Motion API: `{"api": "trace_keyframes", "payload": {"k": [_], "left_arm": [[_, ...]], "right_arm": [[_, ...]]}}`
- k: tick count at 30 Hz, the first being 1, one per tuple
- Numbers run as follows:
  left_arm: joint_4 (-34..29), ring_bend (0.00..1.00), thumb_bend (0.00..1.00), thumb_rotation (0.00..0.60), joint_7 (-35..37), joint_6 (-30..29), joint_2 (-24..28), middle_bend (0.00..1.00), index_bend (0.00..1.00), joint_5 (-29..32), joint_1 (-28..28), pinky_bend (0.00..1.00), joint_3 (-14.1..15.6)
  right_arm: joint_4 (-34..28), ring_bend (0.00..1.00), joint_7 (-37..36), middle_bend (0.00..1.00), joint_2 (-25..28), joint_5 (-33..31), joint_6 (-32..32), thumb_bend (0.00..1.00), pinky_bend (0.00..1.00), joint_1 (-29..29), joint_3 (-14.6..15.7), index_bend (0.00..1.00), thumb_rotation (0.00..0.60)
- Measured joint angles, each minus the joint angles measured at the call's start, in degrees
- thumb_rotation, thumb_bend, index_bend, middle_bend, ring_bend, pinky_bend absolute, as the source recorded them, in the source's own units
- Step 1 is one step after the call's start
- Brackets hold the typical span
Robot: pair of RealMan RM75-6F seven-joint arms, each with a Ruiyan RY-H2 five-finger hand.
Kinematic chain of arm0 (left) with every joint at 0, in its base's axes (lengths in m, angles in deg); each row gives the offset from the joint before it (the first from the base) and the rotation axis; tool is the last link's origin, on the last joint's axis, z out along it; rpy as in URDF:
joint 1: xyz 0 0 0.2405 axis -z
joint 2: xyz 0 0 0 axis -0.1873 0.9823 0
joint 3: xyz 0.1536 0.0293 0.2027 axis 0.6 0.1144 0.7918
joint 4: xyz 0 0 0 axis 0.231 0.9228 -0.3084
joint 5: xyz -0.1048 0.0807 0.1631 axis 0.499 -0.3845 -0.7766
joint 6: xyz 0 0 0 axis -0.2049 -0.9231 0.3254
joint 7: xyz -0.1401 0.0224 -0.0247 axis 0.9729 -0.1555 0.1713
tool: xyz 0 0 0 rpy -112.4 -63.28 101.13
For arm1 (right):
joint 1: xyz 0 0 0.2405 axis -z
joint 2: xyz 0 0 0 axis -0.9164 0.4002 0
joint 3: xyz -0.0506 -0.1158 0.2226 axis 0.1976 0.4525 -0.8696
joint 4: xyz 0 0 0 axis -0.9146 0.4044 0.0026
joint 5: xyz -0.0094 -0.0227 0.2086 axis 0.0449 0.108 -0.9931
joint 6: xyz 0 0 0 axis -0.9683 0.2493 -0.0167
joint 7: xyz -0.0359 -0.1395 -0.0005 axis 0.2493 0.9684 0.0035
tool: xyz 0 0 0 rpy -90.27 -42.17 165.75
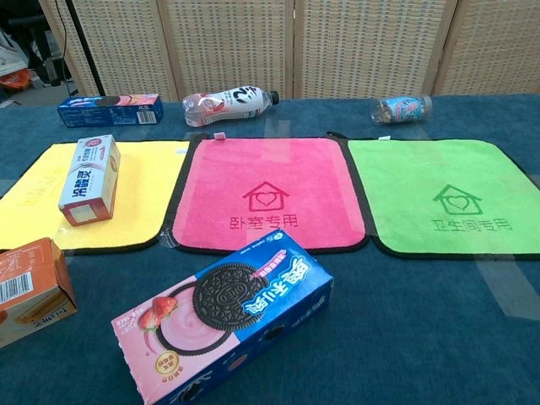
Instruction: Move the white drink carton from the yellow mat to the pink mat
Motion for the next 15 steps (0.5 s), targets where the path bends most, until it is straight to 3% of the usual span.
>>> {"api": "trace_keyframes", "payload": {"k": [9, 15], "left_arm": [[-0.82, 0.0, 0.0, 0.6, 1.58, 1.72, 0.84, 0.0, 0.0, 0.16, 0.11, 0.0, 0.35], [-1.66, 0.0, 0.0, 0.6, 10.99, 8.91, 3.24, 0.0, 0.0, 2.74, 1.67, 0.0, -0.1]], "right_arm": [[-0.29, 0.0, -1.49, 0.0, 0.29, -0.32, -0.36, 0.0, 0.0, -0.02, -0.01, 0.0, 0.6], [-0.8, 0.0, -1.88, 0.0, 0.57, -0.38, -1.04, 0.0, 0.0, -0.17, 0.21, 0.0, 0.6]]}}
